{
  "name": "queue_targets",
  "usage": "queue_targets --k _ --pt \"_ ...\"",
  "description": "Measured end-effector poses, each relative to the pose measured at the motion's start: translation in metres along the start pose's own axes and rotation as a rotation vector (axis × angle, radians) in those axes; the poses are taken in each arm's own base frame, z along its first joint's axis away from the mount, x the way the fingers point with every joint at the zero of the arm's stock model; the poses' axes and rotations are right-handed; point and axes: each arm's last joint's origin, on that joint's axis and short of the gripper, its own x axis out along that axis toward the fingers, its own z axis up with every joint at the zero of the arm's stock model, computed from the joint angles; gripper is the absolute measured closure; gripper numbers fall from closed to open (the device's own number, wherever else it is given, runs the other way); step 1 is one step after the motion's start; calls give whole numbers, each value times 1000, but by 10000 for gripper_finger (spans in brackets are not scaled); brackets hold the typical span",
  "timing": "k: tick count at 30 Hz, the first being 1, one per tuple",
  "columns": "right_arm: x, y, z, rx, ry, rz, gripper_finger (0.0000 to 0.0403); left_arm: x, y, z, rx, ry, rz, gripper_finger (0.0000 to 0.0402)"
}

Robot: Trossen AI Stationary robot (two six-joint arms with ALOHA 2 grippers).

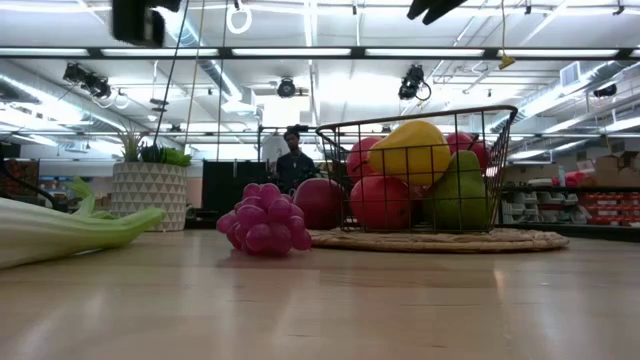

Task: Build produce basket
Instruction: Put the red watermelon into the gold wire basket

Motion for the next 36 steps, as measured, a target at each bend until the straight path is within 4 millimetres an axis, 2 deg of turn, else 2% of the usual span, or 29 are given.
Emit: queue_targets --k 3,7,10,13,21,26,31,36 --pt "0 0 0 15 -1 0 10 0 0 0 358 0 0 173" --pt "0 0 0 66 -1 1 10 0 0 0 745 -1 0 173" --pt "2 3 -3 107 17 29 10 0 0 0 948 -1 0 173" --pt "8 11 -11 135 68 92 10 0 0 0 1072 0 1 173" --pt "31 45 -56 66 254 197 10 0 0 0 1113 -1 0 173" --pt "39 70 -85 20 314 291 10 0 0 0 1116 -1 0 173" --pt "30 84 -97 1 265 279 10 1 0 3 1119 -39 34 173" --pt "9 80 -97 38 124 196 10 14 4 23 1129 -69 74 173"
